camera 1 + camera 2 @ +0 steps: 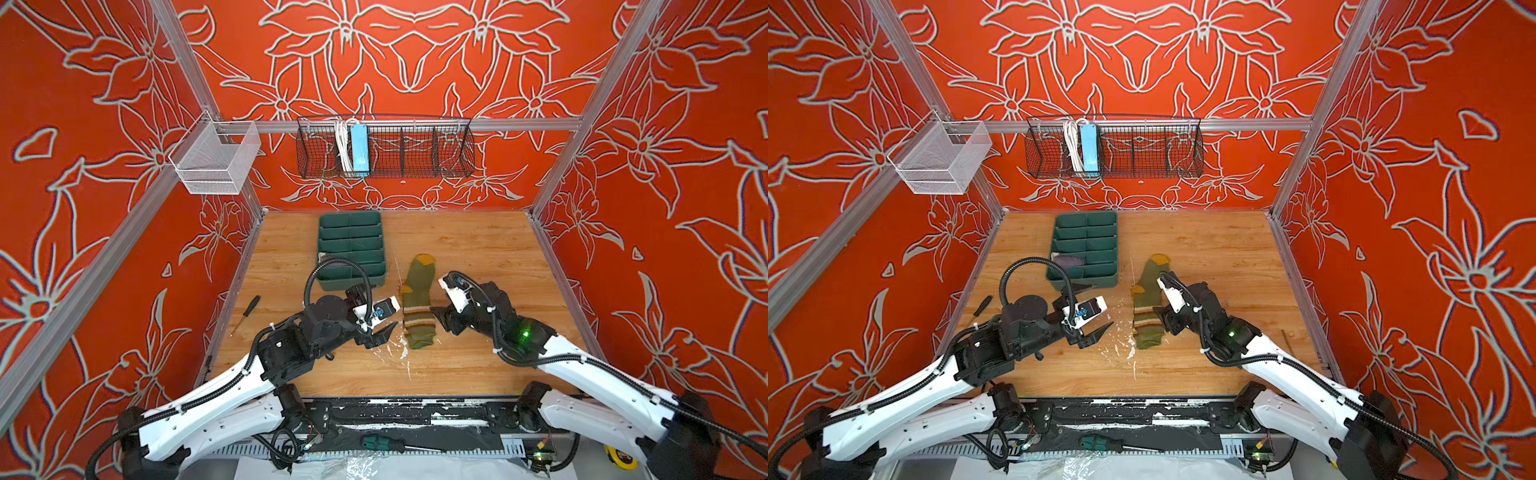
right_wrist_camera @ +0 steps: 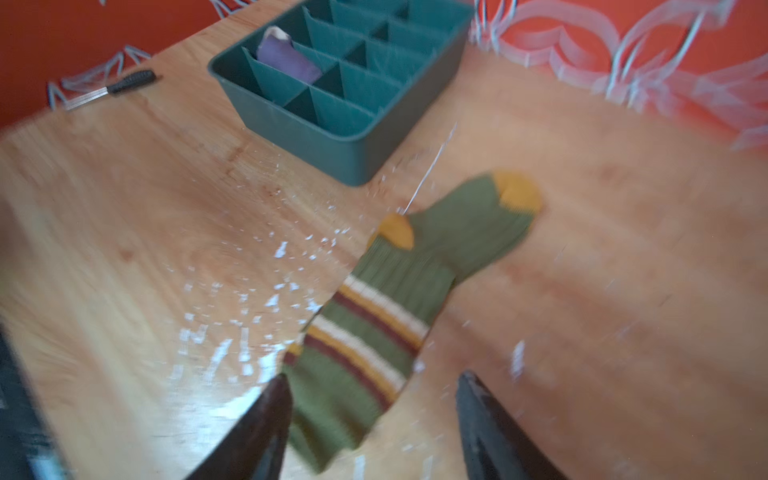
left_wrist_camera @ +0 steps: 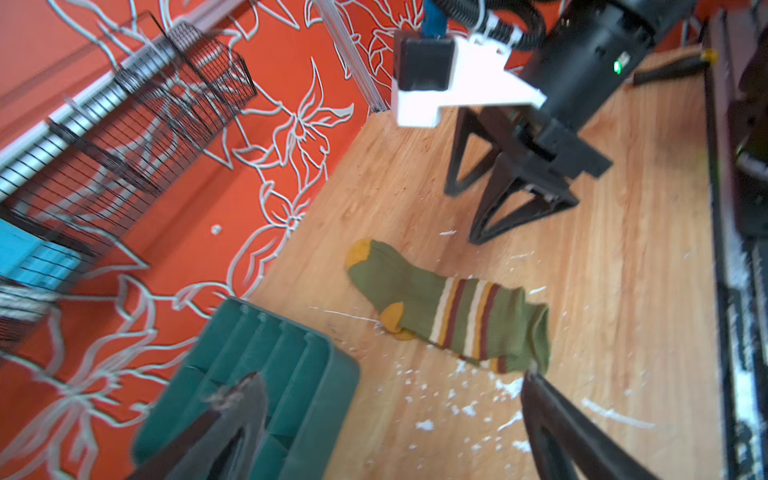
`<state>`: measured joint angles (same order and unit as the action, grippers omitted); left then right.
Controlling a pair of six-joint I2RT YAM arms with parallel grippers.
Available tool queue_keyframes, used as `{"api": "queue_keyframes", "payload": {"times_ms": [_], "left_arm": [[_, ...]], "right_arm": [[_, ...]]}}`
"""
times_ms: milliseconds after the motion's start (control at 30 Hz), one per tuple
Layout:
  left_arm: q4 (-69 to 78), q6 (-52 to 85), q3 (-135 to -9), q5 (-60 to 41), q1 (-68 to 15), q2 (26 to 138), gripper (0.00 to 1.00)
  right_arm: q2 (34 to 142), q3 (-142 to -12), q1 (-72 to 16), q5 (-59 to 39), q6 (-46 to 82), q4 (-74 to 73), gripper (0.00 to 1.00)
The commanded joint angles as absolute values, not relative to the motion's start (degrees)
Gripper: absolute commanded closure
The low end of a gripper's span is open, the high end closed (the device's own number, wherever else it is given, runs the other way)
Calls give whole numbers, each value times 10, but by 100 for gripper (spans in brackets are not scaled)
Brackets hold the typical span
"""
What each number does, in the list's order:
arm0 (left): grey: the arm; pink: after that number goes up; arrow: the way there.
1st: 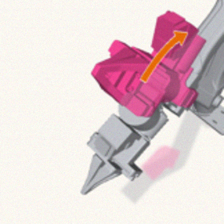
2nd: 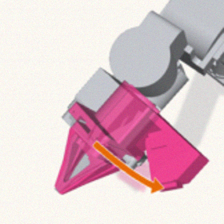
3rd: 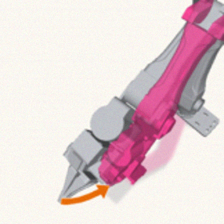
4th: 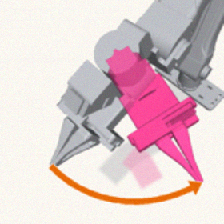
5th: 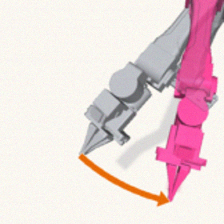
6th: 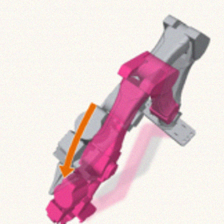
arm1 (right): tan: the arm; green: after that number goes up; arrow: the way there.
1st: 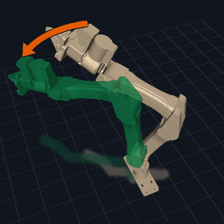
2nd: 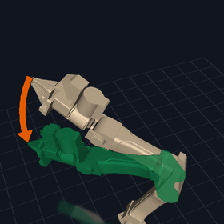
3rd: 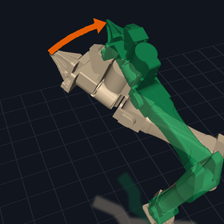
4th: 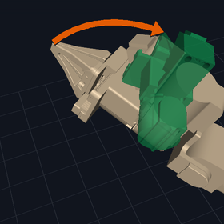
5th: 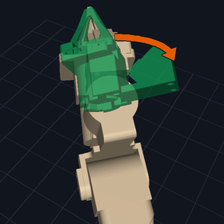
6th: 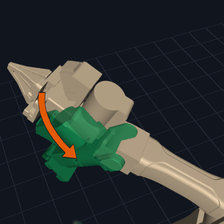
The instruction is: Roll the socks
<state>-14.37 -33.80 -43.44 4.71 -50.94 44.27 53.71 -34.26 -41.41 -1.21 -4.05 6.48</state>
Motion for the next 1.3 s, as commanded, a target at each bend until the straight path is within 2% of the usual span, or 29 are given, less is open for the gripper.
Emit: {"api": "queue_keyframes", "payload": {"times_ms": [0,67,167,300,433,600,700,800,900,1000,1067,1167,1267], "left_arm": [[-185,-423,-406,26,-506,442,5],[-185,-434,-393,14,-506,443,7],[-173,-436,-370,11,-506,444,7],[-143,-432,-340,4,-506,446,7],[-130,-402,-341,7,-506,453,8],[-125,-376,-341,9,-508,458,9],[-127,-376,-341,11,-508,455,9],[-127,-378,-340,13,-508,454,9],[-127,-375,-340,14,-508,452,9],[-127,-375,-341,12,-508,448,9],[-130,-377,-342,12,-508,443,9],[-140,-380,-354,11,-508,436,9],[-160,-396,-373,7,-508,431,9]], "right_arm": [[548,-327,-417,-7,-326,76,28],[560,-347,-422,-13,-423,163,26],[559,-339,-442,-20,-503,212,25],[569,-297,-484,-34,-543,173,22],[632,-284,-506,-28,-547,121,20],[708,-281,-505,-11,-542,27,20],[748,-284,-505,5,-553,5,25],[781,-280,-504,28,-564,-17,35],[807,-280,-503,39,-564,-29,50],[829,-290,-503,36,-560,-19,70],[833,-301,-503,32,-555,2,87],[821,-320,-503,3,-544,68,100],[812,-359,-502,-40,-516,173,100]]}}
